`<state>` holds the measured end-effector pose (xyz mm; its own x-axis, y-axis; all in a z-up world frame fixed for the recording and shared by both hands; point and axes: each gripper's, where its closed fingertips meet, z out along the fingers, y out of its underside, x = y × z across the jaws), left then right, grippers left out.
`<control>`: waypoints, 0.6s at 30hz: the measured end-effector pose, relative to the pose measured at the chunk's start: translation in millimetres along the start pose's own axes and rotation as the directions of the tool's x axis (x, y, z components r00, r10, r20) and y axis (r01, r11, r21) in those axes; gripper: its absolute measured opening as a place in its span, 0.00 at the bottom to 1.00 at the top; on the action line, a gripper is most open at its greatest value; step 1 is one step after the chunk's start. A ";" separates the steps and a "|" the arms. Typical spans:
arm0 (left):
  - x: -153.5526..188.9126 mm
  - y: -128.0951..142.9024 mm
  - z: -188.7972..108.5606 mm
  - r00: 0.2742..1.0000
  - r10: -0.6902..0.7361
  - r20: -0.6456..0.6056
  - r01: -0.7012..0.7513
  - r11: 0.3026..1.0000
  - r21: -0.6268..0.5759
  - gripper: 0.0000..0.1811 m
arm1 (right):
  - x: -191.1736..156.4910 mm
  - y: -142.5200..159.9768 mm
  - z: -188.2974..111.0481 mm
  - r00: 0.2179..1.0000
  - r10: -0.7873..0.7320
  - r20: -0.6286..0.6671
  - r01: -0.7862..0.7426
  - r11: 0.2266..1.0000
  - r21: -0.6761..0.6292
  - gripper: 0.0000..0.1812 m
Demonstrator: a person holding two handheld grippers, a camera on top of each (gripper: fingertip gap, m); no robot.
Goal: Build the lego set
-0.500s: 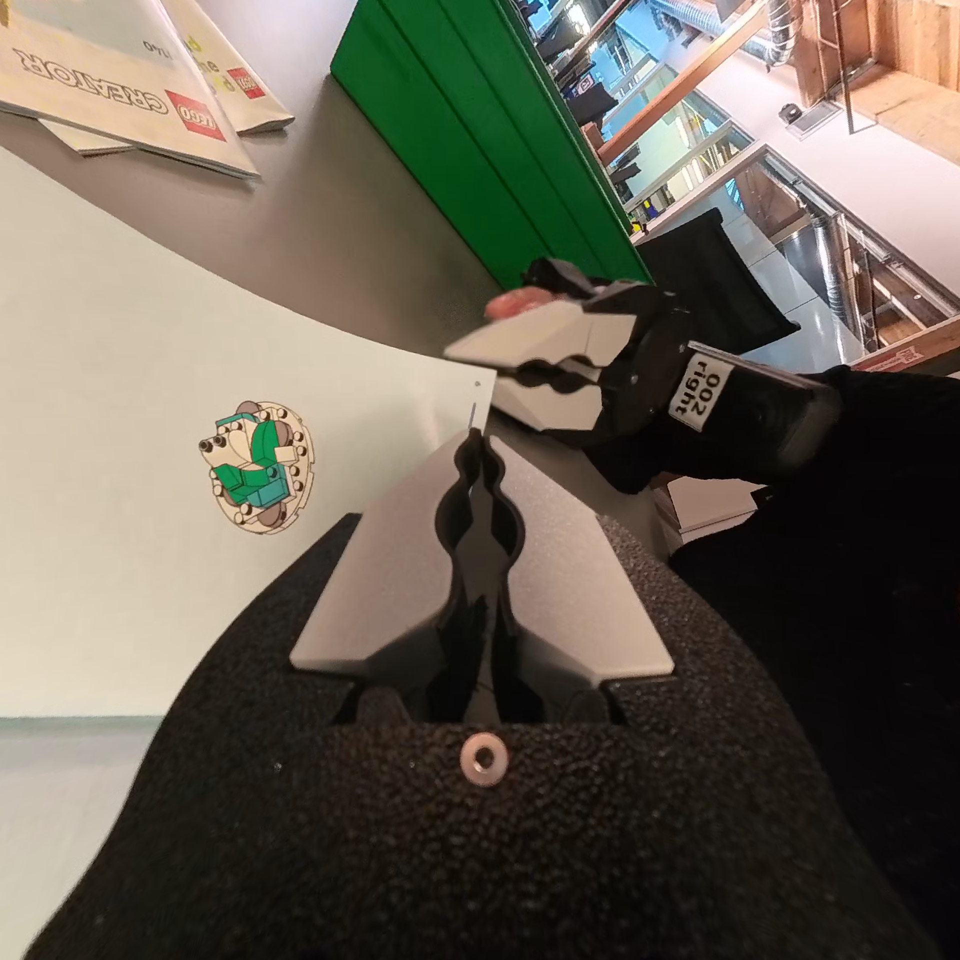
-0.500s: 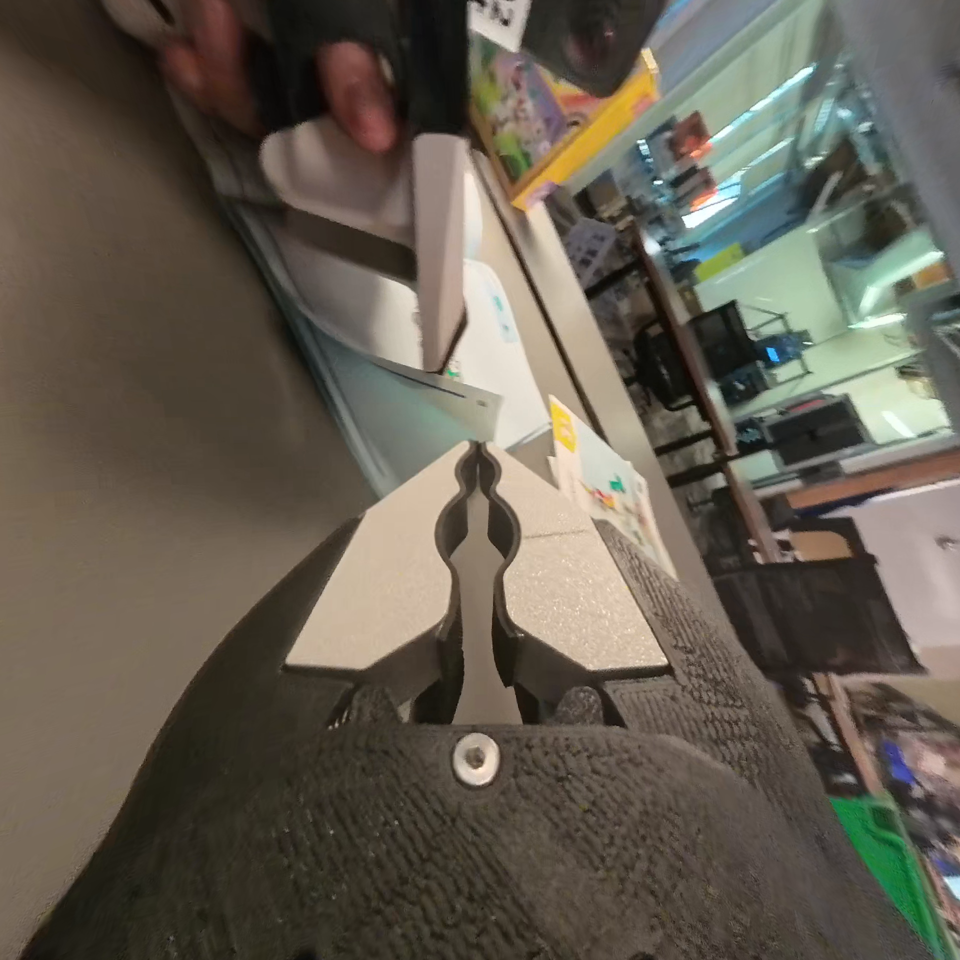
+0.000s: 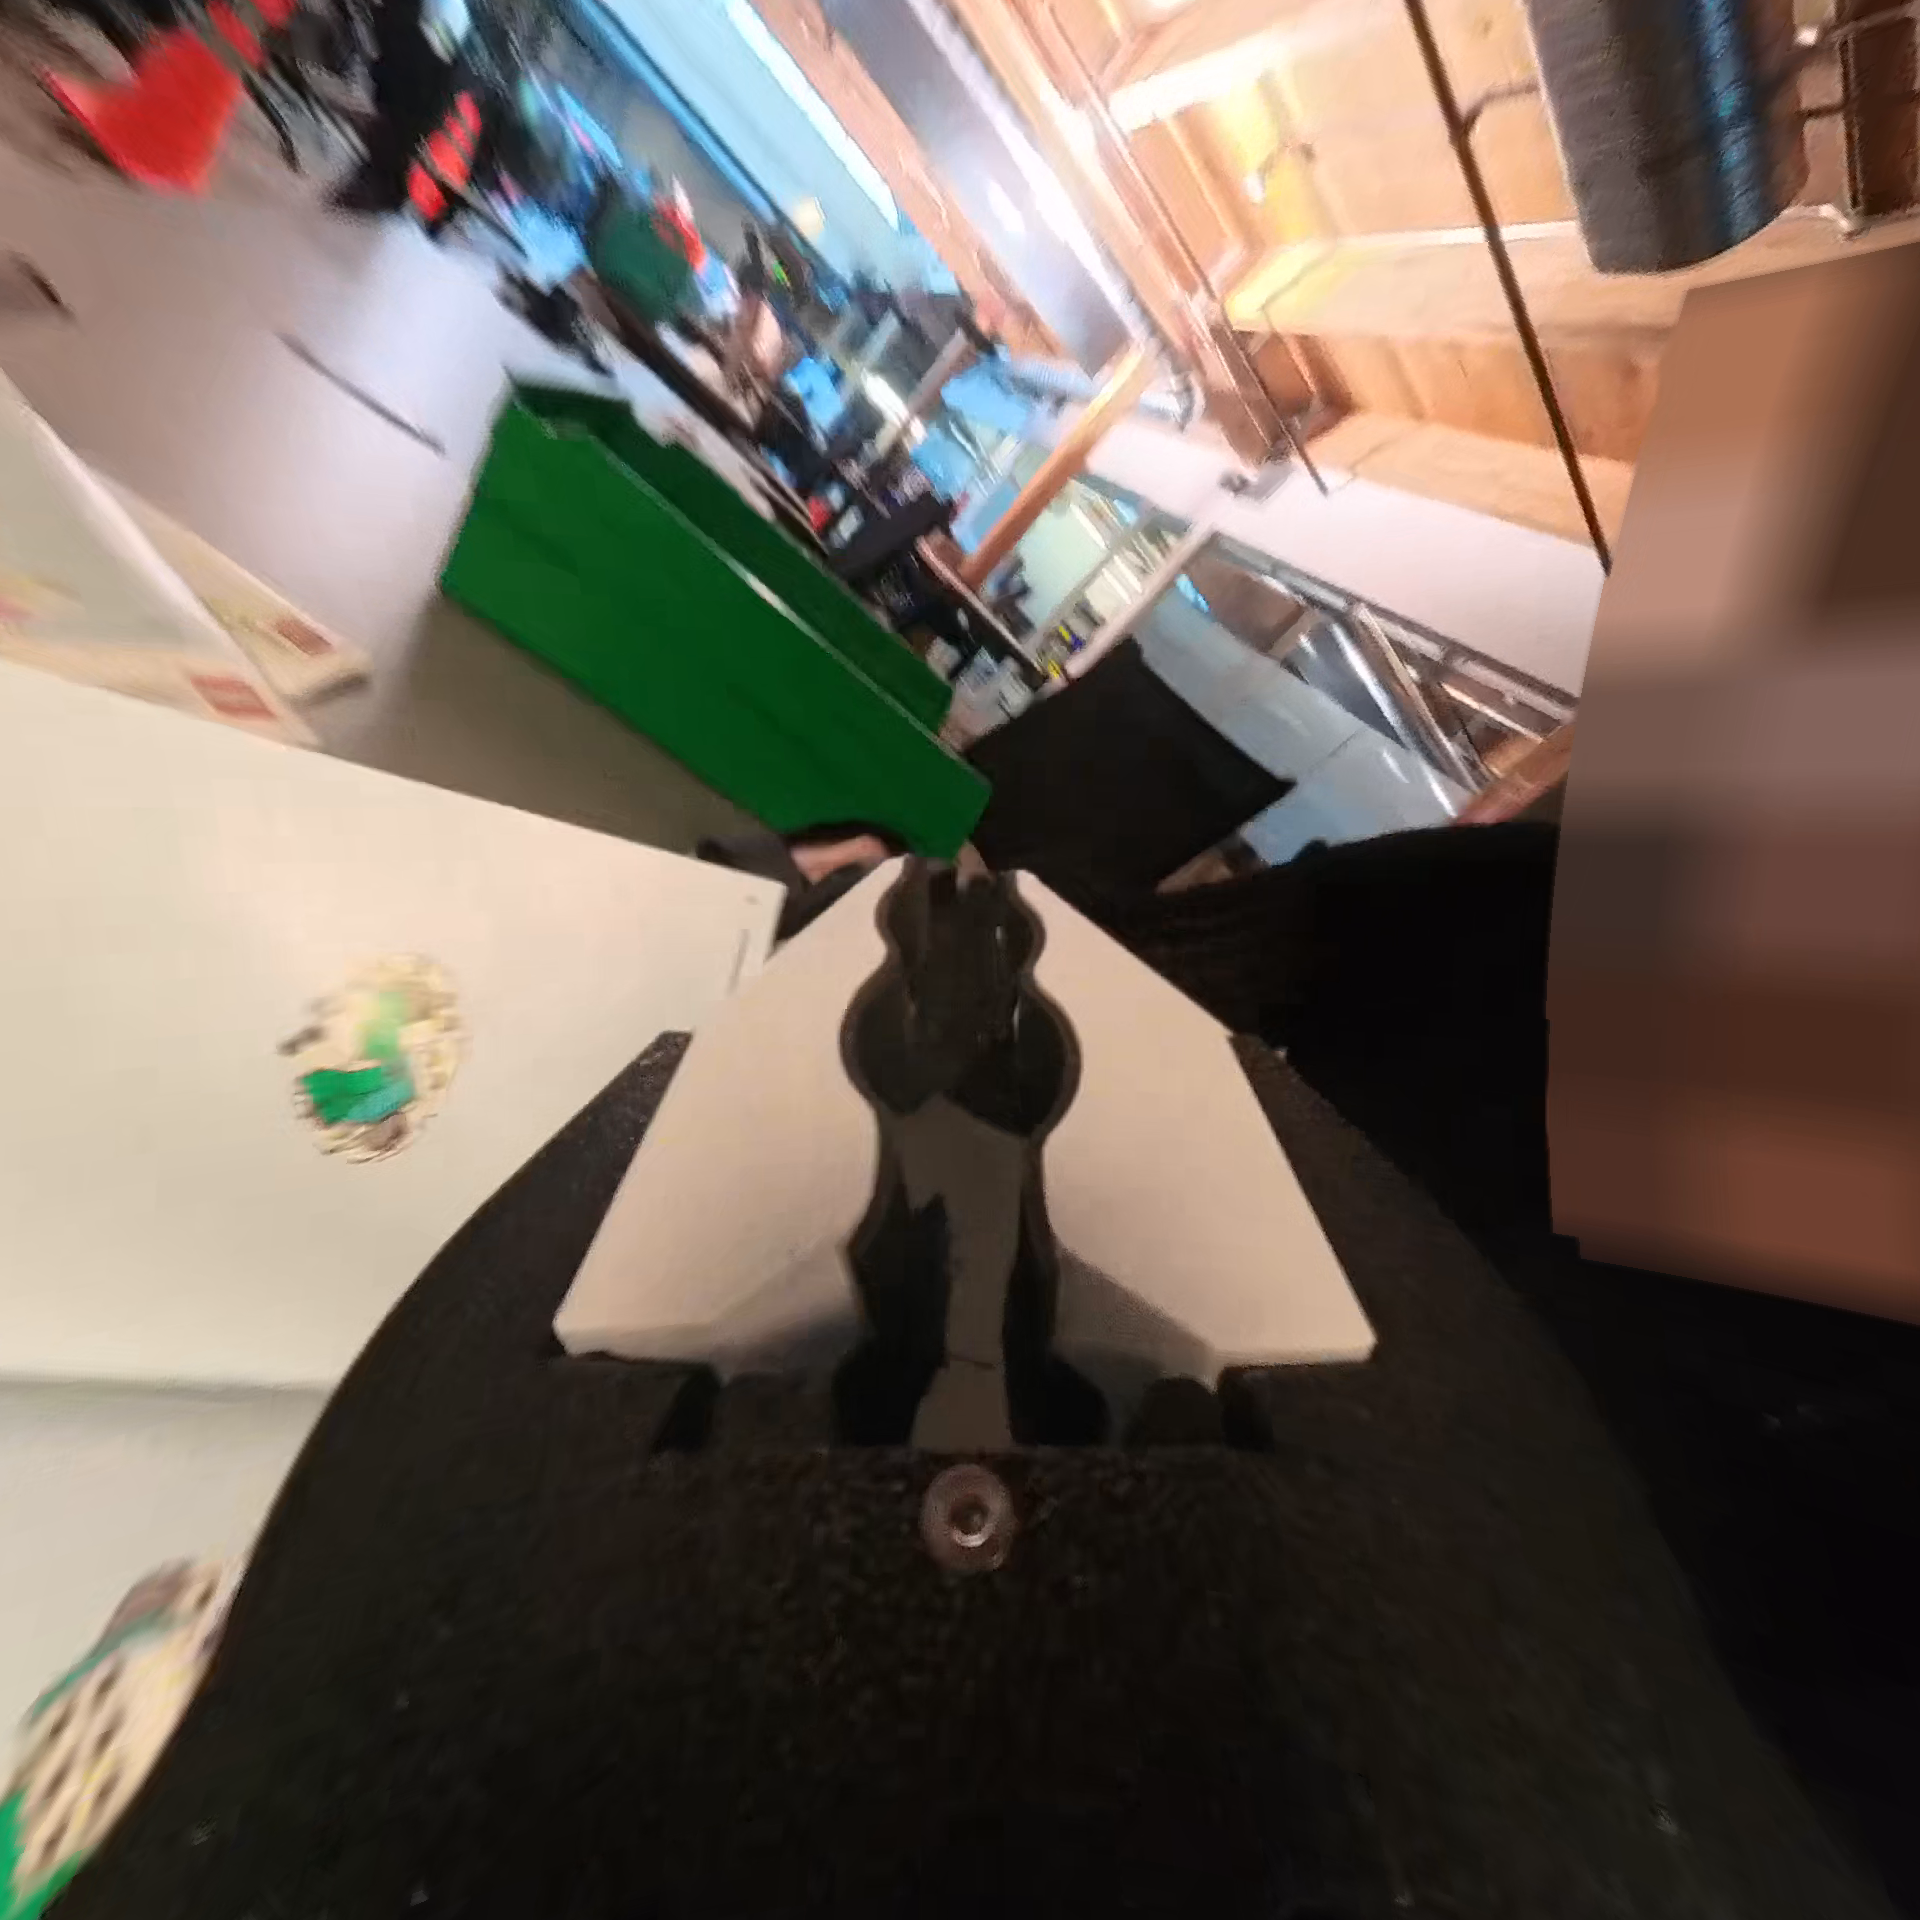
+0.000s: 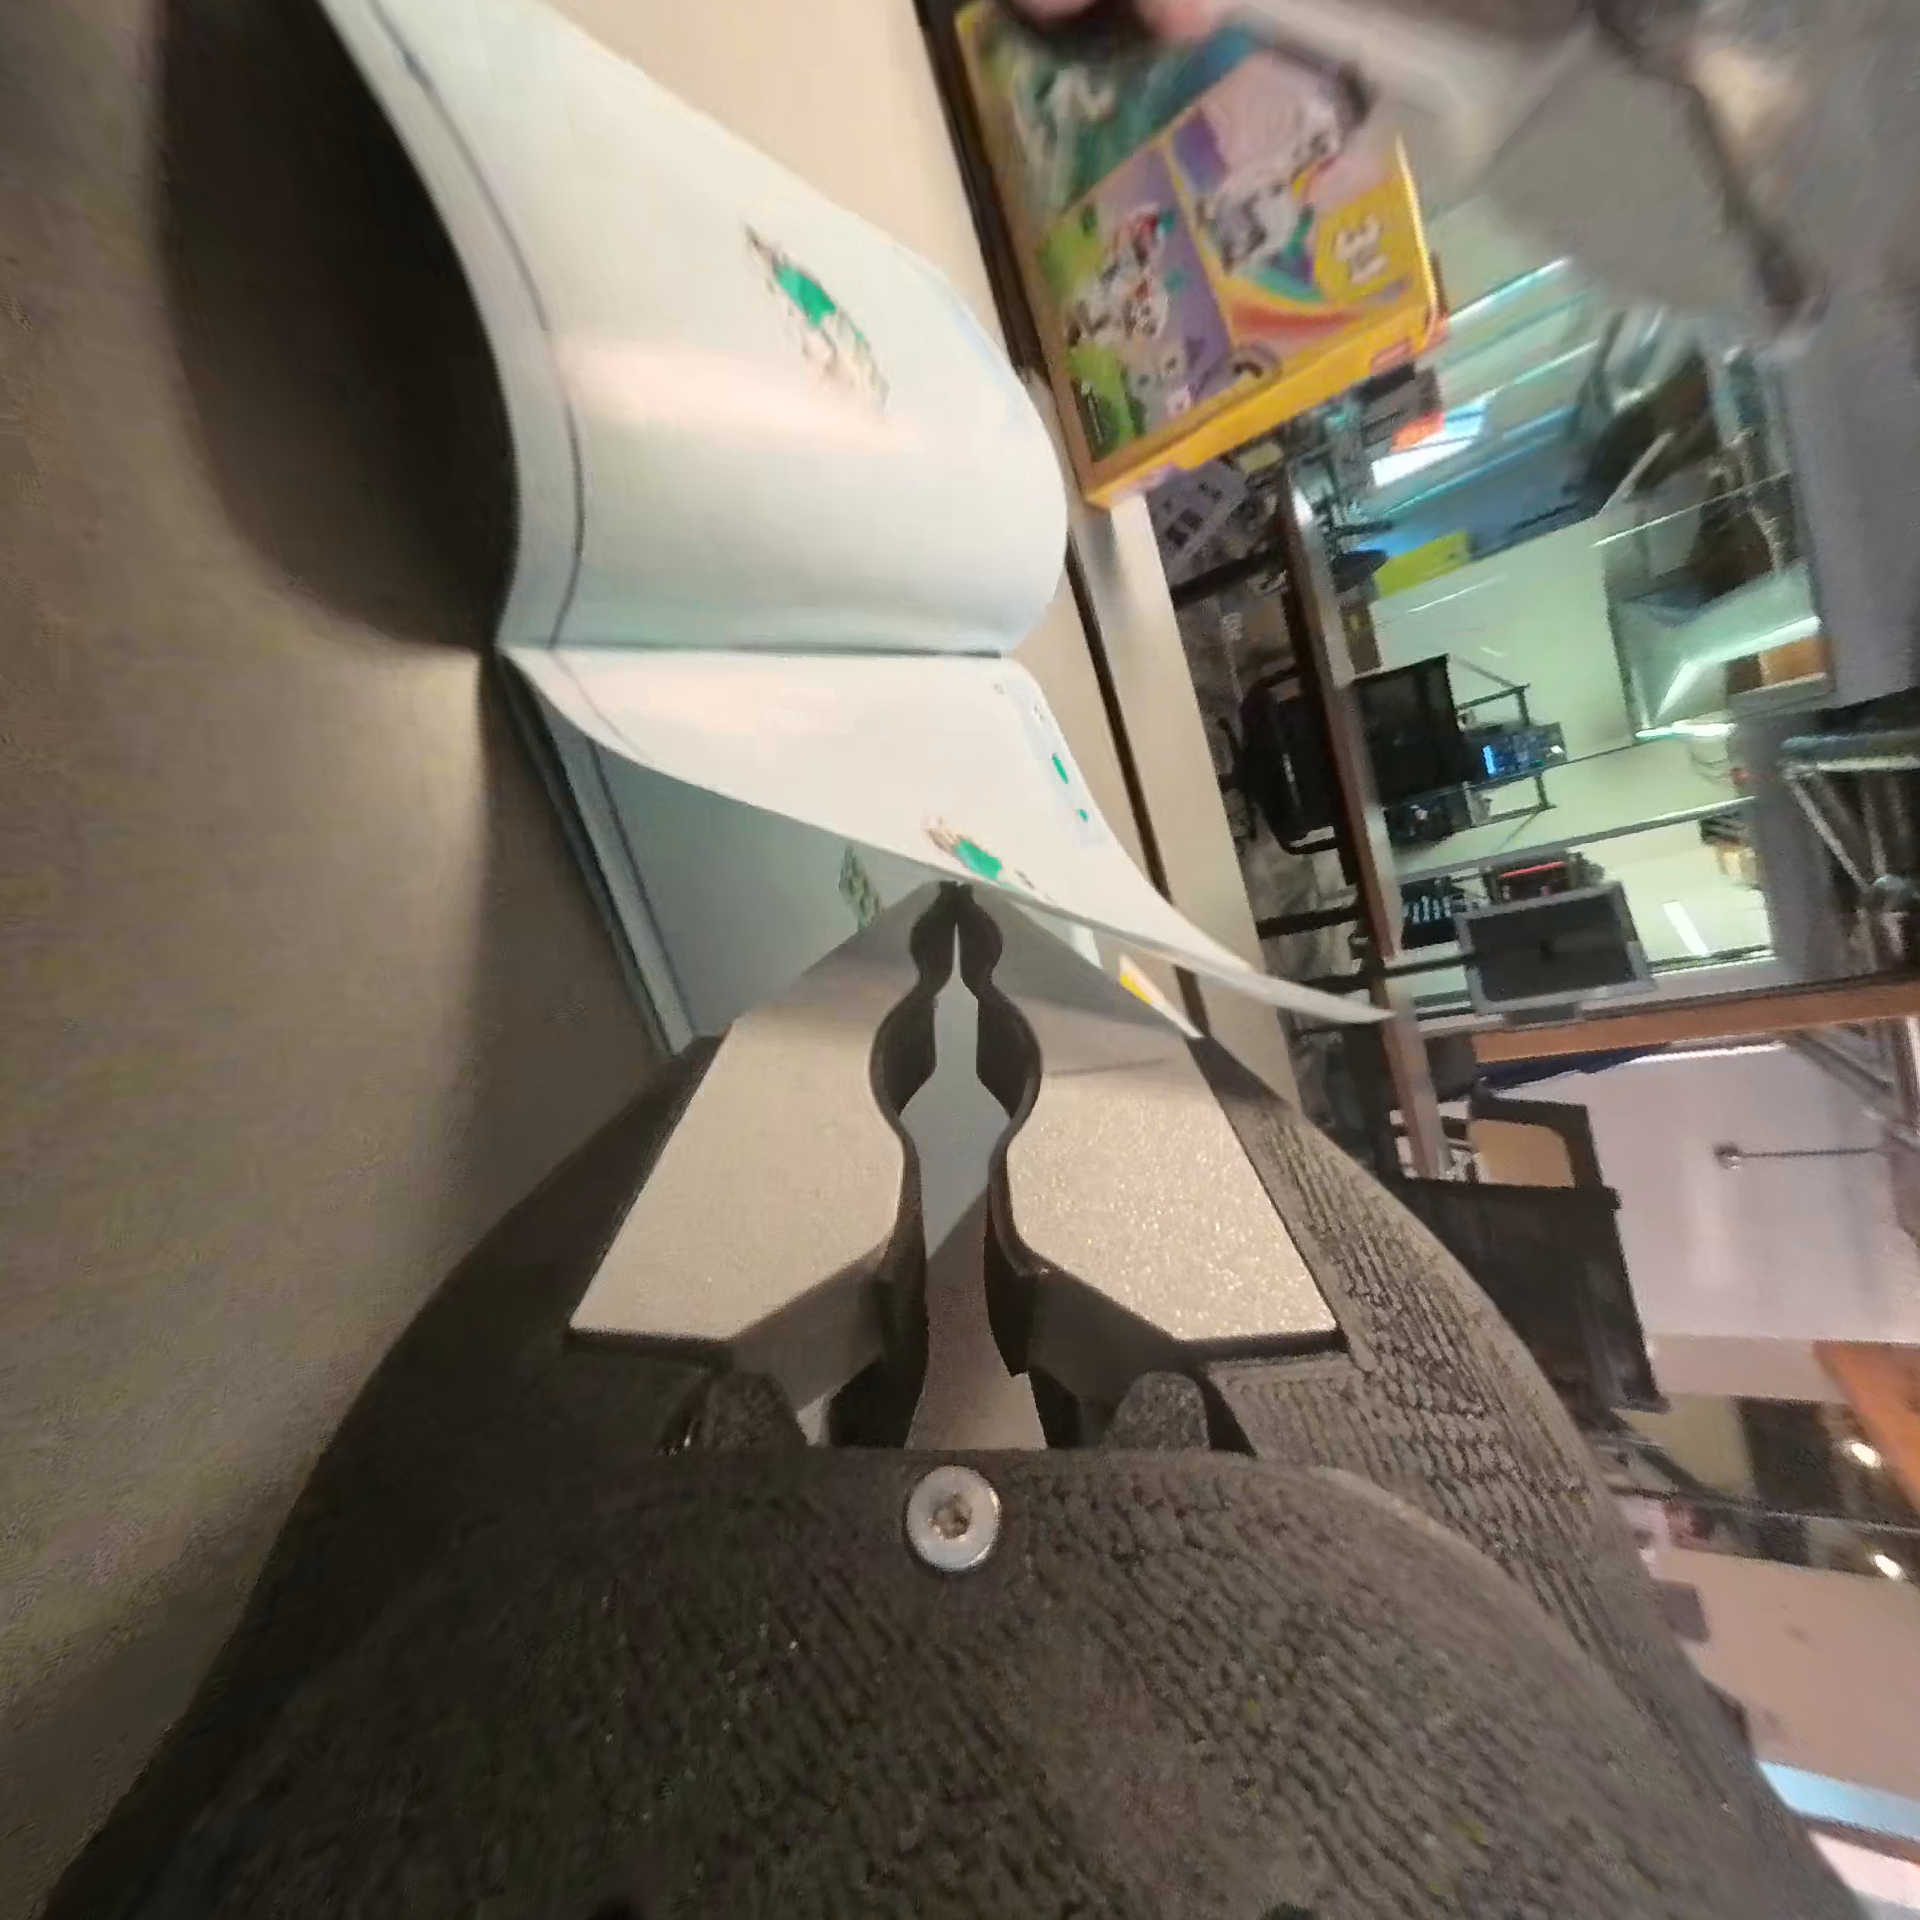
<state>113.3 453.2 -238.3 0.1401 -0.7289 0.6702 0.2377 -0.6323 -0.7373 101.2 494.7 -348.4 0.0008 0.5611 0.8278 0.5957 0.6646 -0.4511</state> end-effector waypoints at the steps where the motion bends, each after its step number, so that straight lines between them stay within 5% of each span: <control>1: 3.1 -11.7 -15.6 0.999 0.017 0.048 -0.019 0.999 0.048 0.06 | 0.6 -5.6 3.9 1.000 -0.007 -0.008 0.007 1.000 0.007 0.00; 4: -1.9 -32.2 -71.1 0.970 0.021 0.240 -0.062 0.984 0.165 0.15 | 0.6 -23.2 15.7 1.000 -0.005 -0.019 0.006 1.000 0.029 0.00; 6: 2.2 -36.6 -102.4 0.967 0.001 0.255 -0.066 0.967 0.244 0.26 | -0.3 -33.2 24.1 1.000 -0.012 -0.025 0.013 0.999 0.034 0.00; 11: -36.4 -24.6 -160.6 0.897 -0.231 0.377 0.075 0.920 0.386 0.47 | -6.5 -50.0 40.1 1.000 -0.027 -0.010 0.027 0.999 0.037 0.00; 18: -69.4 0.2 -170.0 0.808 -0.389 0.442 0.215 0.894 0.393 0.56 | -20.1 -53.8 47.0 0.993 -0.109 0.040 0.107 0.993 0.054 0.00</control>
<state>-59.8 459.0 -299.4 0.4456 -0.2271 0.8660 0.6204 -0.6190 -0.4816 31.4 470.9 -356.4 -0.0963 0.5048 0.8578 0.5480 0.7464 -0.3777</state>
